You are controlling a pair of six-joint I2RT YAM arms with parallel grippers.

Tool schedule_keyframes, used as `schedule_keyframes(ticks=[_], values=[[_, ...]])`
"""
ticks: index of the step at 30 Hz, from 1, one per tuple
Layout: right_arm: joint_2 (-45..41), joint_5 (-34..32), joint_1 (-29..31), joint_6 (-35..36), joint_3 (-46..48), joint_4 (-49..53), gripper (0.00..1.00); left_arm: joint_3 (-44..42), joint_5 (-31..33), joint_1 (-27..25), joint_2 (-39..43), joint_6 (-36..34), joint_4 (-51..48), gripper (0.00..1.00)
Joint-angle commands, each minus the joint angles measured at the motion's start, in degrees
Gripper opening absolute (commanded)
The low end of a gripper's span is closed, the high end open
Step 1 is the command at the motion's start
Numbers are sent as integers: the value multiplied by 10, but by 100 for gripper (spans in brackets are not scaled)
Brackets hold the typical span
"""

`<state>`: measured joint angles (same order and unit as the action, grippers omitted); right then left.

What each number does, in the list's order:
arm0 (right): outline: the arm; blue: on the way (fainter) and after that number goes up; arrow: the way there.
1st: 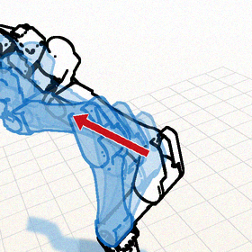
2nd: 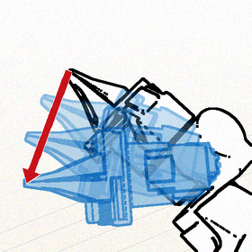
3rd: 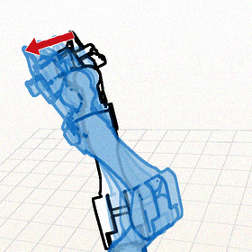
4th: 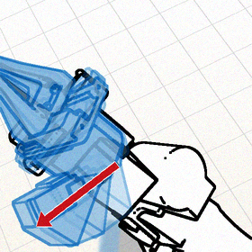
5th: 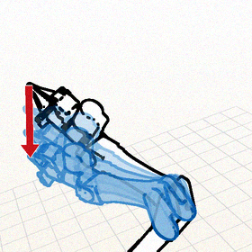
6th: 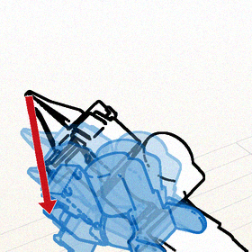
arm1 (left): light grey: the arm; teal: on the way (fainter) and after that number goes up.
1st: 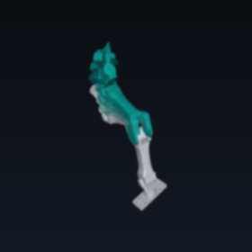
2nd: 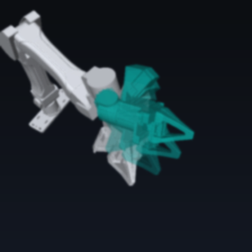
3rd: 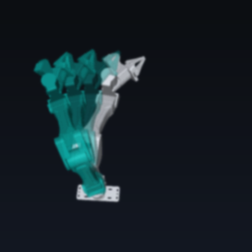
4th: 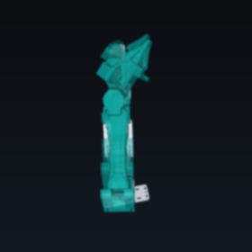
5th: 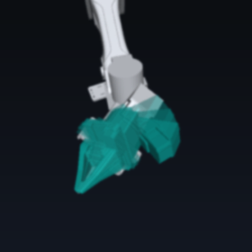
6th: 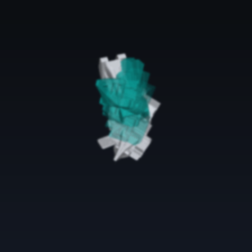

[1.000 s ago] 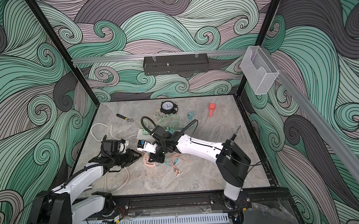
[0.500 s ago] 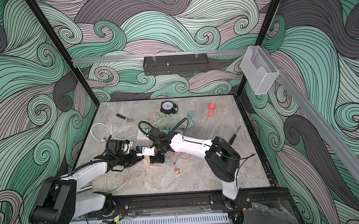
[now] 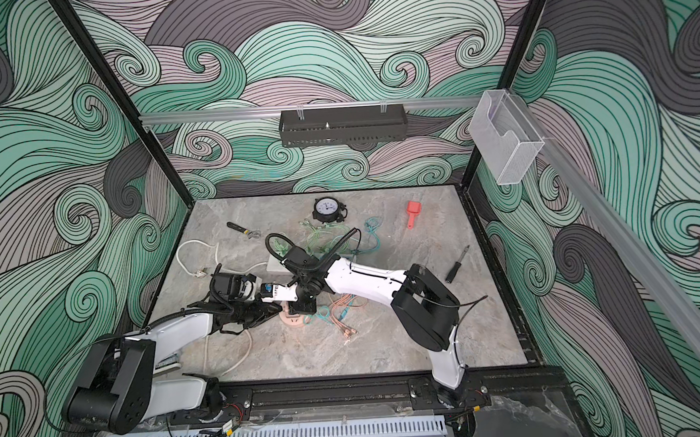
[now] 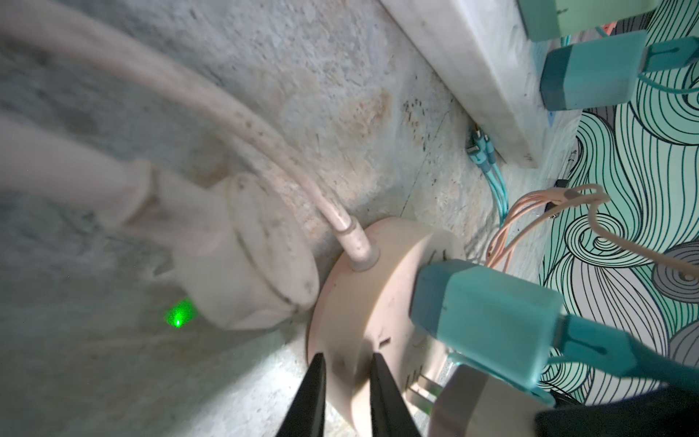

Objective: Insert the plug
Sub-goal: 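Lower the pale pink charger's prongs into the pink socket beside the teal charger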

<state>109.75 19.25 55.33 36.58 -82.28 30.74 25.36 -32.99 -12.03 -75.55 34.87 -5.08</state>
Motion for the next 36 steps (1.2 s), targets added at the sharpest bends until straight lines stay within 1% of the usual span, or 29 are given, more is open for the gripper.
schedule_keyframes(ticks=[1, 10, 15, 20, 24, 36], values=[[9, -18, 1, 11, -9, 7, 0, 7, 5, -3, -4, -13, -6, 21], [10, -17, 1, 16, -18, 30, 0, 10, 7, -2, -7, -14, -10, 19], [7, -27, 1, 17, -21, 45, 0, 10, 10, -3, -6, -15, -13, 19], [11, -9, 2, 10, -20, 42, 0, 11, 10, -3, -6, -15, -14, 18], [21, -8, 4, 2, -19, 31, 0, 15, 11, -3, -3, -16, -20, 18], [22, -22, 6, -5, -18, 21, 0, 15, 14, -2, 3, -15, -24, 18]])
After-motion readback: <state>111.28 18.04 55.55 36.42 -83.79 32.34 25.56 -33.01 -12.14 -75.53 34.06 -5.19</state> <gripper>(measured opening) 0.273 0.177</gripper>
